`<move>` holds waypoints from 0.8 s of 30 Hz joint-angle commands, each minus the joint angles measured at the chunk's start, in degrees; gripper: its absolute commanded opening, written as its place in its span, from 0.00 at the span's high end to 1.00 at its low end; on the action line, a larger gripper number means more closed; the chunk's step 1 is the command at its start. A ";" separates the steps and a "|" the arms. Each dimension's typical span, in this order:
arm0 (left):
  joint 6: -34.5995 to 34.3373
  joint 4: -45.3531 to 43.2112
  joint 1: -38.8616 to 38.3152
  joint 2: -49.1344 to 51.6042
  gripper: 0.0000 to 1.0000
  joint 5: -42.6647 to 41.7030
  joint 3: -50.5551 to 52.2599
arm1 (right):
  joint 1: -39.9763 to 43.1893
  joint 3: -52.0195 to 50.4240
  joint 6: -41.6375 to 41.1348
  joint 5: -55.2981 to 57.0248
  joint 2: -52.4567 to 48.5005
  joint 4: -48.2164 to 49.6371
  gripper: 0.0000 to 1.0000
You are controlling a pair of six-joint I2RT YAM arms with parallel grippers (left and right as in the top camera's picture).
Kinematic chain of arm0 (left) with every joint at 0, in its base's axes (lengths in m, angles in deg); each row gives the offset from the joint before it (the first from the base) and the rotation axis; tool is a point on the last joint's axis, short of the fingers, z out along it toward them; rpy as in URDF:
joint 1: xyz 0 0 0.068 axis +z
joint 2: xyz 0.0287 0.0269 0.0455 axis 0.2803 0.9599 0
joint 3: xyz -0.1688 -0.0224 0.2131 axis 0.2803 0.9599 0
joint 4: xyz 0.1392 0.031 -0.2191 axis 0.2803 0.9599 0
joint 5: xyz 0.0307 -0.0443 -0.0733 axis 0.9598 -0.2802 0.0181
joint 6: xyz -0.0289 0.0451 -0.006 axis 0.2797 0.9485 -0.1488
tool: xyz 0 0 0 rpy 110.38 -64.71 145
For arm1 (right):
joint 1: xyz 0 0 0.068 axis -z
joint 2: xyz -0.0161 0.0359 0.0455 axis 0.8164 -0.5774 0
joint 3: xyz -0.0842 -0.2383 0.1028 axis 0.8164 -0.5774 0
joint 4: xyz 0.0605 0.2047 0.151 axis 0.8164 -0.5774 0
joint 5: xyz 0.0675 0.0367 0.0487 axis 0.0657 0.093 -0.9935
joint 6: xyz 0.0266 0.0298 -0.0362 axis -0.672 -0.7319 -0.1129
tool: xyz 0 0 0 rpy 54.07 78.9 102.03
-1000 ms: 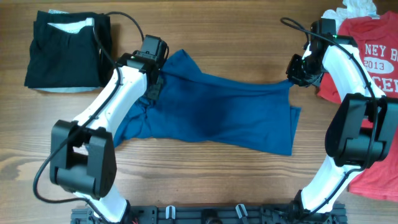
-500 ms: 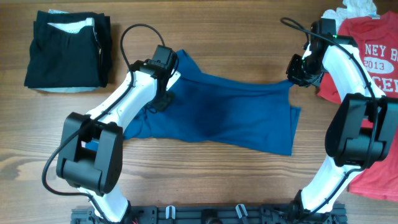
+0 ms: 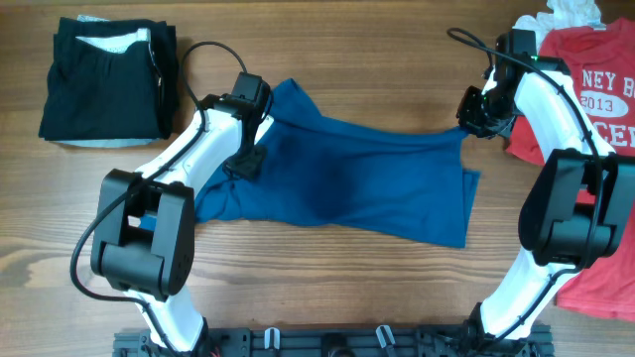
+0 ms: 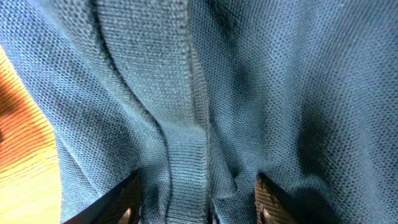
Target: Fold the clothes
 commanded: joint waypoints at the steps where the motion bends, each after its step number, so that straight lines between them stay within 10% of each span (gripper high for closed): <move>1: -0.59 0.02 0.11 0.98 0.43 0.57 0.44 | 0.24 0.66 1.01 -0.90 0.11 0.33 0.81; 18: -9.51 -1.73 2.67 3.87 0.96 0.04 0.31 | 0.24 0.63 1.16 -0.87 0.11 0.57 0.81; 24: -13.75 -0.79 2.73 1.70 0.96 3.45 -2.34 | 0.24 0.74 0.92 -2.05 0.26 1.49 0.95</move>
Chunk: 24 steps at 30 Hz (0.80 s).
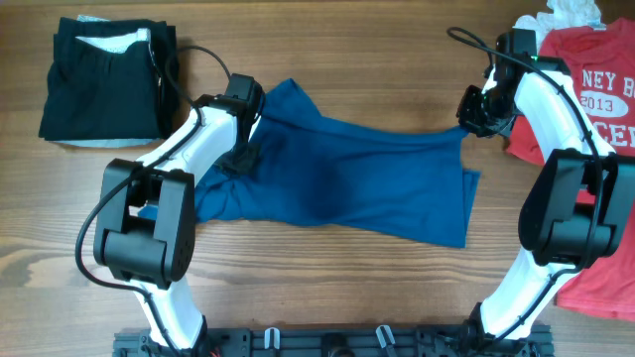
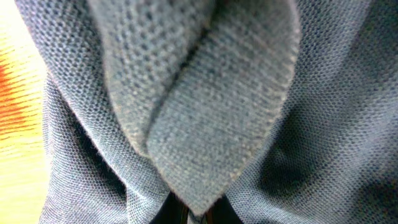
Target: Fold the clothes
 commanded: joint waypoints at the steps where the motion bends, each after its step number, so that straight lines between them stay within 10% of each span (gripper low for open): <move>1: -5.86 1.55 0.37 -2.62 0.96 4.72 -3.89 | 0.24 1.14 0.59 -3.06 0.46 0.92 0.96; 6: -7.85 4.37 0.37 -10.03 0.95 5.40 -10.45 | 0.24 5.31 0.96 -3.34 2.21 -1.57 0.96; 9: -7.82 4.15 0.37 -14.03 0.77 5.42 -10.80 | 0.24 6.69 1.05 -3.34 4.55 -1.66 0.96; 13: -7.82 4.63 0.37 -14.43 0.96 4.68 -10.78 | 0.24 6.71 1.05 -3.34 5.38 -1.66 0.95; 20: -7.82 7.06 0.37 -12.31 0.94 0.17 -10.78 | 0.24 6.64 1.95 -3.32 5.38 -2.25 0.94; 24: -7.82 10.21 0.55 -11.28 0.44 -0.90 -10.36 | 0.24 6.58 2.14 -3.34 5.38 -2.32 0.91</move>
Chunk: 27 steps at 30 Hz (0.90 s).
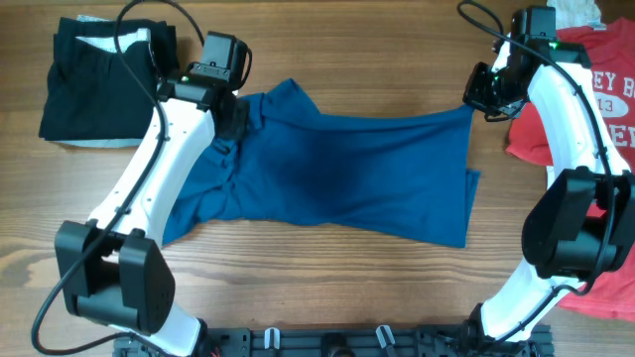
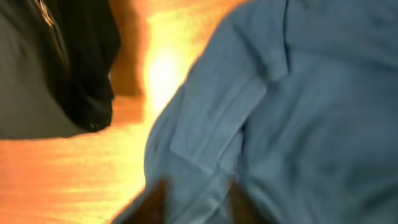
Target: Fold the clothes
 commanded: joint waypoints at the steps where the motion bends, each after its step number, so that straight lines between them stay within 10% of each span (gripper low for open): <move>1: -0.52 1.16 0.76 1.79 0.41 -3.26 0.76 | 0.24 0.98 1.11 -0.66 1.11 -0.02 0.91; 27: 15.17 -15.08 11.13 3.78 0.49 -16.83 16.65 | 0.24 0.96 1.27 -0.63 1.11 -0.07 0.87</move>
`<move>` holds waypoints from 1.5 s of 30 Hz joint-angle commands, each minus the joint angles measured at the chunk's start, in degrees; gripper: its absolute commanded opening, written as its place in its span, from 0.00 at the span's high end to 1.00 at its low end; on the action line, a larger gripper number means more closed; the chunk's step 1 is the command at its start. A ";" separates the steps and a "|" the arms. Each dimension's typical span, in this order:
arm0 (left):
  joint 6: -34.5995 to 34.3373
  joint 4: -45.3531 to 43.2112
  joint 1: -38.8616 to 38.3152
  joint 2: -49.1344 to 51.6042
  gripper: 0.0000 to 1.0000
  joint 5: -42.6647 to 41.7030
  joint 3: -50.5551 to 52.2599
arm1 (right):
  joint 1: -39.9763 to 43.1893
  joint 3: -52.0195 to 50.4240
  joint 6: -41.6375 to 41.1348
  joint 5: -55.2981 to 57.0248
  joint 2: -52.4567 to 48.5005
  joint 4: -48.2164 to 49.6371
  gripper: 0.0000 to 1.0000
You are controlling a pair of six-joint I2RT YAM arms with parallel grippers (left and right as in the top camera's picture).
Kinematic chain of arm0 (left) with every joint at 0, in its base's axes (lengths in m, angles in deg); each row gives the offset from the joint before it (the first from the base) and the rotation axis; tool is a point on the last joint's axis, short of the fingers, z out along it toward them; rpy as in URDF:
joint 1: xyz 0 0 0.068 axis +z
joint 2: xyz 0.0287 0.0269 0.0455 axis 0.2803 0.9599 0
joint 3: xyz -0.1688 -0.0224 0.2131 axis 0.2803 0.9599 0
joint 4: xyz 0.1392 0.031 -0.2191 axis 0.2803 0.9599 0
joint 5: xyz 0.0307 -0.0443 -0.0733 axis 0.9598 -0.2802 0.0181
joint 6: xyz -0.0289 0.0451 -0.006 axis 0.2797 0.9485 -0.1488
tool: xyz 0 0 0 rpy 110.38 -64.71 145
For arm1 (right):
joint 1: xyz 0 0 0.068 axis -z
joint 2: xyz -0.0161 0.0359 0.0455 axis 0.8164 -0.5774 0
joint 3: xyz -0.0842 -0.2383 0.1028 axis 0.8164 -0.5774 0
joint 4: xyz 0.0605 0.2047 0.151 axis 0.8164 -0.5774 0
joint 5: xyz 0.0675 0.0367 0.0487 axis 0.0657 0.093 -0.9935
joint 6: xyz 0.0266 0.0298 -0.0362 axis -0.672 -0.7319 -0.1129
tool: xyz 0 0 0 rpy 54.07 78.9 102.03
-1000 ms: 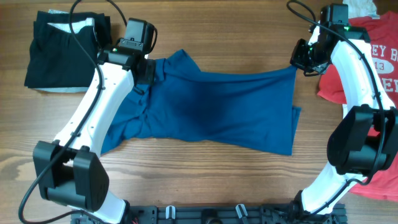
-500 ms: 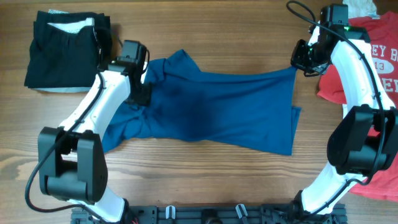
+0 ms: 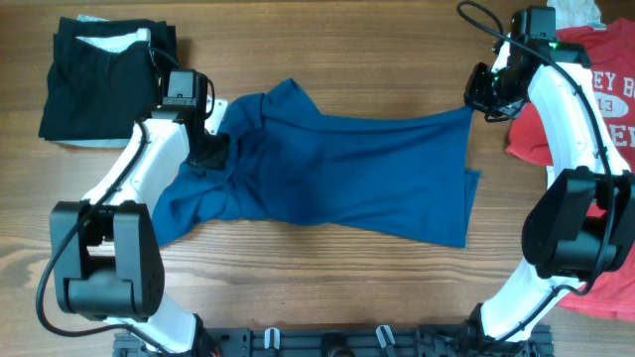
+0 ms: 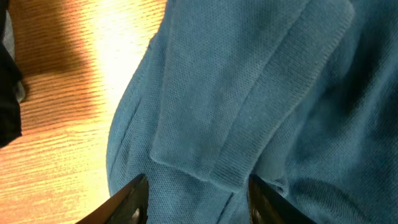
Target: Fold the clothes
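Note:
A blue knit shirt (image 3: 347, 174) lies spread across the middle of the wooden table (image 3: 327, 59), its left part bunched. My left gripper (image 3: 211, 149) is low over that bunched left part, open. In the left wrist view the left gripper (image 4: 198, 200) has its dark fingers (image 4: 134, 194) wide apart over a folded sleeve with a ribbed edge (image 4: 242, 124). At the shirt's far right corner my right gripper (image 3: 478, 96) is shut on the cloth, which is pulled taut toward it.
A folded black garment (image 3: 104, 79) lies at the far left corner. A red printed shirt (image 3: 585, 109) lies along the right edge, with a white cloth (image 3: 571, 12) behind it. Bare wood shows in front of the blue shirt.
My left gripper has moved from the shirt's collar area down and to the left onto the bunched sleeve, and its fingers now show wide apart. The right gripper has not moved.
At first my left gripper was open, pressed into the shirt's left part, and the right held the far right corner. Then the left was shut on a fold. Later both were farther back, the shirt's top edge stretched. Now the left is open over the sleeve.

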 commanded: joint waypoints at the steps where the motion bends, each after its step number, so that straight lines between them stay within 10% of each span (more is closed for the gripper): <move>1: 2.36 -0.68 0.50 2.21 0.49 -4.20 0.46 | 0.24 0.96 1.11 -0.66 1.11 0.11 0.87; 26: 2.82 -1.64 0.46 4.33 0.67 -4.74 0.48 | 0.24 0.96 1.11 -0.44 1.11 0.17 0.86; 33: 2.56 -2.99 0.46 4.74 0.96 -4.70 0.48 | 0.24 0.96 1.11 -0.42 1.11 0.22 0.86; 45: -9.49 -2.62 0.50 -8.35 0.96 2.84 -5.31 | 0.24 1.09 1.09 -0.48 1.49 0.28 0.96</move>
